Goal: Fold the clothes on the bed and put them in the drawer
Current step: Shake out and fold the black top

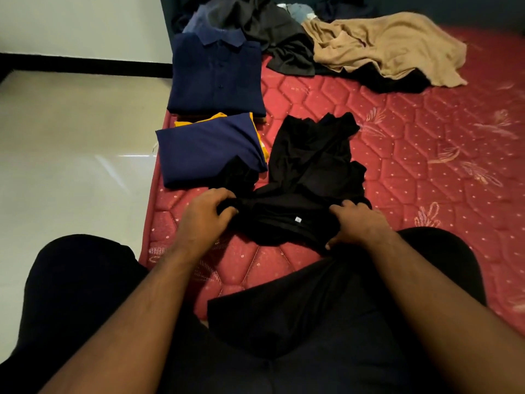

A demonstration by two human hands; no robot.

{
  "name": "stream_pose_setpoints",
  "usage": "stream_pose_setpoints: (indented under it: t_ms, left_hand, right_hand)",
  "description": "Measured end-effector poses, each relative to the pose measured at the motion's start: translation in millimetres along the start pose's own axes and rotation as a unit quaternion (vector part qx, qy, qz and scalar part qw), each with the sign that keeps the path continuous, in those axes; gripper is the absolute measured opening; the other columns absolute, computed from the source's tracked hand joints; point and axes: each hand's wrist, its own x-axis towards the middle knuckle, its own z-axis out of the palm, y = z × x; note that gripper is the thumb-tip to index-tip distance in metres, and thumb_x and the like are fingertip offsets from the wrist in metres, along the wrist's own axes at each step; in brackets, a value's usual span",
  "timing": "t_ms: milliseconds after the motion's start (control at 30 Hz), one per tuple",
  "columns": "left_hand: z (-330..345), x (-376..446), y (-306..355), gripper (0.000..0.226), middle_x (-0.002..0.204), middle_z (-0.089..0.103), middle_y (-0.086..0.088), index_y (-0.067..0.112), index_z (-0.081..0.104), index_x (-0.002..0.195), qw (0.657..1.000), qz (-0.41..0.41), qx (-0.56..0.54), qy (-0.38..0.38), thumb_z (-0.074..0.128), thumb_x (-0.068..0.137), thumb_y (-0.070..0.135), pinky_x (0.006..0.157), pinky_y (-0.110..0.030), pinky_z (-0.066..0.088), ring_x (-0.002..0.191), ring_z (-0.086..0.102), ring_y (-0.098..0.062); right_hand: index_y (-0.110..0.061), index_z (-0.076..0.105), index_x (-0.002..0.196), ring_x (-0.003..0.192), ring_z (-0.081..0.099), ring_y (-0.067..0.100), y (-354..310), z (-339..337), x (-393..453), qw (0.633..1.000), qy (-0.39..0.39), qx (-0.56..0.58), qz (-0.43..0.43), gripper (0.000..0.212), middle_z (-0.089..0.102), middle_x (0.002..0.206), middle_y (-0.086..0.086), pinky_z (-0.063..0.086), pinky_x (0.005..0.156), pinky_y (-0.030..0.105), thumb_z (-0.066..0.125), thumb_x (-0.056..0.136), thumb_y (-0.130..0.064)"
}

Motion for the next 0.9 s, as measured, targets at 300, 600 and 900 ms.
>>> stream_pose_setpoints:
  t_ms: [300, 600, 900]
  left_hand:
    - [-9, -1, 7, 0.017, 0.094, 0.067, -0.007, 0.005, 0.073, 0.1, 0.978, 0.042, -0.034, 0.203, 0.062, 0.088, 0.011, 0.08, -0.027, 0.045, 0.088, 0.059, -0.021]
    - [-10, -4, -6, 0.007, 0.087, 0.064, -0.004, 0.004, 0.07, 0.091, 0.973, -0.049, -0.075, 0.212, 0.063, 0.088, 0.004, 0.072, -0.01, 0.038, 0.081, 0.055, -0.011]
    - [-90, 25, 17, 0.031, 0.062, 0.052, 0.007, 0.01, 0.055, 0.071, 0.952, -0.031, -0.254, -0.167, 0.067, 0.078, 0.037, 0.053, -0.023, 0.035, 0.06, 0.047, -0.008]
  right_hand:
    - [-0.02, 0.071, 0.106, 0.106, 0.06, 0.025, -4, 1, -11, 0.973, 0.106, 0.181, -0.093, 0.022, 0.064, 0.108, 0.002, 0.048, 0.092, 0.038, 0.062, 0.087, -0.027]
    - [-0.024, 0.038, 0.137, 0.123, 0.048, 0.03, -36, 24, -4, 0.989, 0.1, -0.039, -0.097, 0.054, 0.047, 0.135, 0.004, 0.039, 0.1, 0.048, 0.057, 0.087, -0.03]
    - [-0.02, 0.059, 0.067, 0.055, 0.046, 0.012, 7, -57, -28, 0.803, 0.098, 0.57, -0.144, 0.024, 0.053, 0.063, 0.002, 0.033, 0.053, 0.028, 0.052, 0.084, -0.003]
